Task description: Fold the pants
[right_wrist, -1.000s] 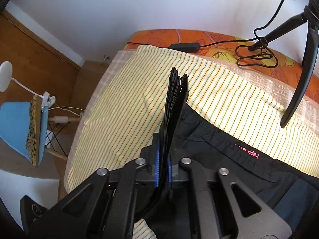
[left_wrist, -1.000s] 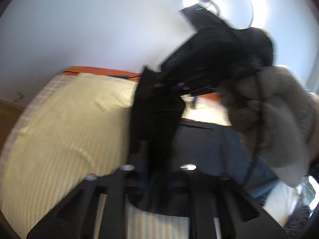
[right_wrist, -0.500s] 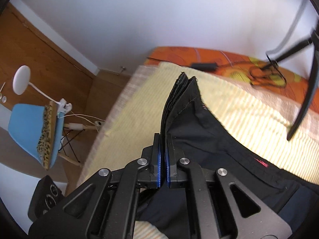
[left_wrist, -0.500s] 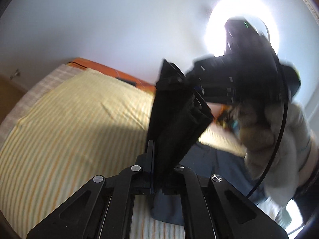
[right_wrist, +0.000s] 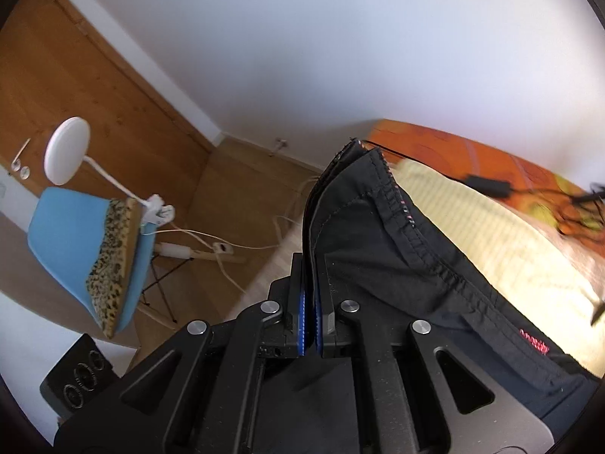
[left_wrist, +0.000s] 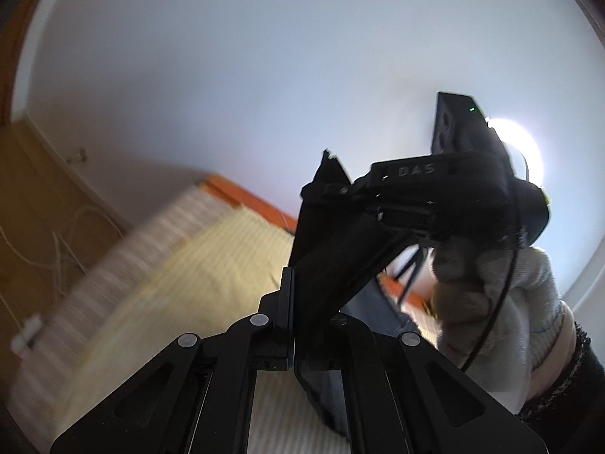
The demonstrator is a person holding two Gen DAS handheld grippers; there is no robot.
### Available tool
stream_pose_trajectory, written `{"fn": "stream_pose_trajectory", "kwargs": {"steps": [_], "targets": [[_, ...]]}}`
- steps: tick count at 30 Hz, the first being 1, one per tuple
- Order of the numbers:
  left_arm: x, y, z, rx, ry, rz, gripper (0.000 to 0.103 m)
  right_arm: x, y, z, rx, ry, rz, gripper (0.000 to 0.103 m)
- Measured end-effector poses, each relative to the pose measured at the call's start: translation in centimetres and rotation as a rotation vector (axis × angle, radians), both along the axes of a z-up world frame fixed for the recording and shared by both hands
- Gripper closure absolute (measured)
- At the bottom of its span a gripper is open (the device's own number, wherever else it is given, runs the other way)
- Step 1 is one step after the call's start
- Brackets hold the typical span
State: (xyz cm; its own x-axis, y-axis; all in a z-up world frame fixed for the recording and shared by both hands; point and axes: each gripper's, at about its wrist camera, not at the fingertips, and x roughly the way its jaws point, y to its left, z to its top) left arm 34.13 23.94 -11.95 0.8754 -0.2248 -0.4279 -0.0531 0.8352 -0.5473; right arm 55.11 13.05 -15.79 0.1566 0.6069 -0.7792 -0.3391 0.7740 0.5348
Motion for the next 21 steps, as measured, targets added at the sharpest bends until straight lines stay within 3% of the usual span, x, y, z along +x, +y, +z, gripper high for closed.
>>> {"fn": "stream_pose_trajectory", "kwargs": {"steps": [4, 7, 21], "targets": [[-0.9, 0.8, 0.9, 0.004, -0.024, 0.013, 0.101, -0.2, 1.6, 1.2, 0.015, -0.023, 0.034, 0.099], [-0.8, -0.2, 1.2, 0.005, -0.028, -0.024, 0.101, -0.5, 0.3, 1.4, 0.034, -0.016, 0.014, 0.099], [0.7, -11.5, 1.9, 0.080, -0.050, -0.346, 0.101, -4.4, -14.0, 4.3, 0.039, -0.044, -0.127, 0.099]]}}
